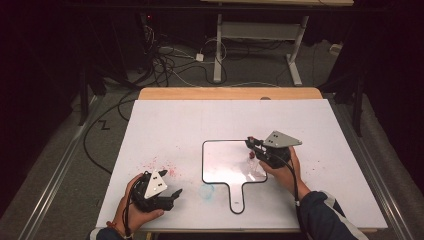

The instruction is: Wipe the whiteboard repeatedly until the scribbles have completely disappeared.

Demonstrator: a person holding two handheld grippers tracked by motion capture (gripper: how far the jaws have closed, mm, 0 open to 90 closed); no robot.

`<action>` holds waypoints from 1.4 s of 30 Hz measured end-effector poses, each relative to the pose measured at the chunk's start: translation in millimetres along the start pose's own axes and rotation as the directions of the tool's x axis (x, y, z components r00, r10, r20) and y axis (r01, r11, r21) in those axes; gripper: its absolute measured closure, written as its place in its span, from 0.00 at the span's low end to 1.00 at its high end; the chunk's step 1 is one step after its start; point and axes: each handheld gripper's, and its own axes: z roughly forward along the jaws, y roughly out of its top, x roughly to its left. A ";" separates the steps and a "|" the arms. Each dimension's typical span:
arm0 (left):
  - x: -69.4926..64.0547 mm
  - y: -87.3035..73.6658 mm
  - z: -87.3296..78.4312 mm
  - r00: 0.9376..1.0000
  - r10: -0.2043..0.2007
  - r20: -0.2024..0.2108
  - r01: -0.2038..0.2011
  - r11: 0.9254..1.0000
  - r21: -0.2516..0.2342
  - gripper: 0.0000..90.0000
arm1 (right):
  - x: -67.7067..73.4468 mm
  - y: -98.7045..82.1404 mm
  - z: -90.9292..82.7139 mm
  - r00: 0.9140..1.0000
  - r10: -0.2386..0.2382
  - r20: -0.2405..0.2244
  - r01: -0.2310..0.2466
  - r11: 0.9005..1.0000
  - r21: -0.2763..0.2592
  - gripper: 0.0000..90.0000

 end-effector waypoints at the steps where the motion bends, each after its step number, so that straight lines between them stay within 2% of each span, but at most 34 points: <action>1: 0.1 -0.2 0.0 1.000 0.001 -0.002 -0.001 1.000 0.002 0.24 | -3.6 -0.6 -0.1 1.000 -0.005 0.021 0.005 1.000 0.007 0.91; 3: 0.6 -0.5 0.5 1.000 -0.003 0.001 0.003 1.000 0.003 0.24 | -12.3 -2.8 -0.2 0.999 0.027 0.044 -0.027 1.000 0.002 0.90; 6: 0.4 -0.3 1.0 1.000 -0.001 0.002 0.001 1.000 0.004 0.24 | -21.9 -5.1 1.0 0.996 0.036 0.084 -0.036 0.999 -0.001 0.91; 12: -0.1 0.1 2.0 1.000 -0.003 0.006 0.003 1.000 0.004 0.24 | -26.3 -5.5 8.9 0.994 0.030 0.108 -0.028 0.999 -0.017 0.90; 14: -0.1 0.0 2.0 1.000 -0.001 0.005 0.000 1.000 0.006 0.24 | -28.0 -5.5 11.2 0.993 0.045 0.106 -0.042 0.999 -0.027 0.91; 17: 0.7 -0.5 2.1 1.000 -0.005 0.009 0.005 1.000 0.007 0.24 | -28.5 -5.7 11.6 0.994 0.061 0.094 -0.058 0.998 -0.031 0.91; 19: 0.5 -0.4 1.6 1.000 -0.004 0.011 0.004 1.000 0.003 0.24 | -26.5 -5.6 10.8 0.994 0.101 0.045 -0.099 0.994 -0.042 0.91; 20: 0.3 -0.2 1.6 1.000 -0.003 0.012 0.003 1.000 0.003 0.24 | -26.5 -5.6 10.8 0.994 0.101 0.045 -0.099 0.994 -0.042 0.91; 22: -0.6 0.2 1.5 1.000 0.002 0.010 -0.002 1.000 0.003 0.24 | -20.8 -3.9 11.6 0.994 0.111 0.011 -0.111 0.993 -0.043 0.90; 23: -0.7 0.3 1.4 1.000 0.002 0.011 -0.002 1.000 0.002 0.24 | -16.0 -2.5 12.6 0.994 0.105 -0.007 -0.105 0.993 -0.045 0.91; 25: -0.7 0.3 1.3 1.000 0.002 0.013 -0.002 1.000 0.002 0.24 | -10.3 -0.4 13.9 0.997 0.074 -0.014 -0.075 0.996 -0.040 0.91; 26: -0.7 0.2 1.2 1.000 0.003 0.013 -0.003 1.000 0.002 0.24 | -9.0 0.8 15.3 0.999 0.038 0.012 -0.037 0.999 -0.033 0.91; 27: -0.5 0.1 1.1 1.000 0.002 0.013 -0.002 1.000 0.003 0.25 | -11.3 0.3 16.0 0.999 0.033 0.033 -0.032 0.999 -0.033 0.91; 28: -0.4 -0.1 1.1 1.000 0.001 0.014 -0.001 1.000 0.003 0.25 | -11.3 0.3 16.0 0.999 0.033 0.033 -0.032 0.999 -0.033 0.91; 31: -0.3 -0.3 1.0 1.000 0.001 0.015 -0.001 1.000 0.003 0.25 | -21.6 -2.2 17.2 0.992 0.011 0.126 -0.009 1.000 -0.018 0.91; 34: 0.1 -0.3 1.5 1.000 0.003 0.016 -0.003 1.000 0.007 0.24 | -26.8 -3.3 18.4 0.989 0.045 0.139 -0.042 0.999 -0.026 0.91; 35: 0.1 -0.2 1.6 1.000 0.004 0.016 -0.004 1.000 0.007 0.25 | -25.0 -2.6 19.4 0.990 0.037 0.133 -0.034 0.999 -0.026 0.91; 37: -0.2 0.1 1.9 1.000 0.004 0.018 -0.004 1.000 0.007 0.24 | -20.7 -1.2 21.2 0.995 0.054 0.087 -0.051 0.998 -0.038 0.90; 38: -0.5 0.2 2.1 1.000 0.003 0.017 -0.003 1.000 0.006 0.24 | -17.5 0.3 22.2 0.996 0.047 0.070 -0.044 0.998 -0.037 0.90; 39: -0.4 0.2 1.8 1.000 0.005 0.017 -0.006 1.000 0.008 0.25 | -12.0 2.5 23.4 0.998 0.050 0.022 -0.050 0.998 -0.040 0.90; 42: -0.5 0.1 1.5 1.000 0.003 0.018 -0.003 1.000 0.004 0.24 | -8.5 4.3 23.4 0.999 0.046 0.009 -0.046 0.998 -0.034 0.90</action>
